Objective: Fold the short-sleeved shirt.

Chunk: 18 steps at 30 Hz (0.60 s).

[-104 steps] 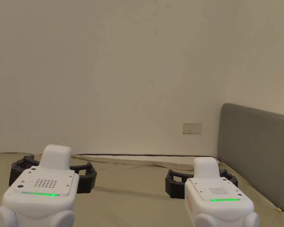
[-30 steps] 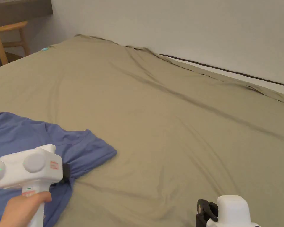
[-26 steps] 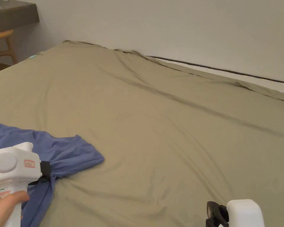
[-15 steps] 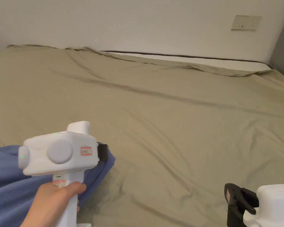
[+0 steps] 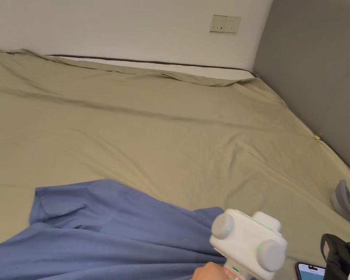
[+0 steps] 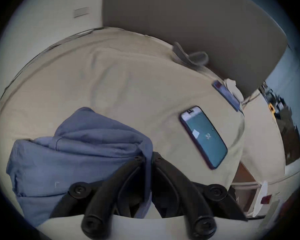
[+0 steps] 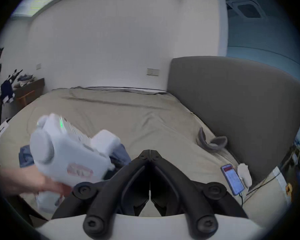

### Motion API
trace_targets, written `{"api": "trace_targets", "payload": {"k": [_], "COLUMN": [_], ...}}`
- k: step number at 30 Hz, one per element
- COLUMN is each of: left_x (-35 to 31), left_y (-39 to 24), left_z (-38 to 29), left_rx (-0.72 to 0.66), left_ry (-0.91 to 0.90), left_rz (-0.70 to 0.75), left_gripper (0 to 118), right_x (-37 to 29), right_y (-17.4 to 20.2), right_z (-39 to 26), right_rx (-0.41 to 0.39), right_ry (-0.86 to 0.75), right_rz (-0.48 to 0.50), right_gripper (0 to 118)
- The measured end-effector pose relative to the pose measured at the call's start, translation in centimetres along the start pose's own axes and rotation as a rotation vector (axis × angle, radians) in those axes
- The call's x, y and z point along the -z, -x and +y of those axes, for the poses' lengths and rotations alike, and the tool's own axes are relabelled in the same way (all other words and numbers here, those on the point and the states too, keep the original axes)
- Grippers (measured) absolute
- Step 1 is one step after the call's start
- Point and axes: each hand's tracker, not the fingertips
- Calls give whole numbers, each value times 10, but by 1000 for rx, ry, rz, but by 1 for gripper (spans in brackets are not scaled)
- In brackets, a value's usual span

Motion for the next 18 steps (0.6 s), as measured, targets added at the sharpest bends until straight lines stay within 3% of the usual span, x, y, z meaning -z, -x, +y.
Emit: {"api": "trace_targets", "payload": {"k": [3,4,6,7,9,11,14,15,16,18], "left_x": [19,25,33,30,7,-38,-139,-173,-211,-268], "left_y": [1,5,18,23,40,64,104,114,126,145], "left_z": [-8,-11,-19,-20,-18,-16,-43,-62,-91,-149], "left_rx": [-21,-47,-150,-220,-232,-241,-235,-255,-297,-440], "left_ry": [96,130,246,280,244,151,-114,-198,-281,-369], "left_rz": [-45,-69,-221,-237,-279,-282,-99,-6,86,184], "left_gripper": [9,21,94,94,94,90,44,14,3,3], "right_x": [2,2,2,1,-1,-2,-5,-5,-5,-2], "right_y": [-1,0,3,5,9,14,23,26,30,40], "right_z": [-3,-3,-3,-2,0,4,7,6,5,4], "right_rx": [2,1,0,1,5,10,1,-1,-4,-16], "right_ry": [6,8,7,4,-4,-14,-19,-20,-20,-4], "right_rz": [-2,4,20,33,51,79,98,110,122,151], "right_gripper": [3,3,3,3,3,3,3,3,3,3]}}
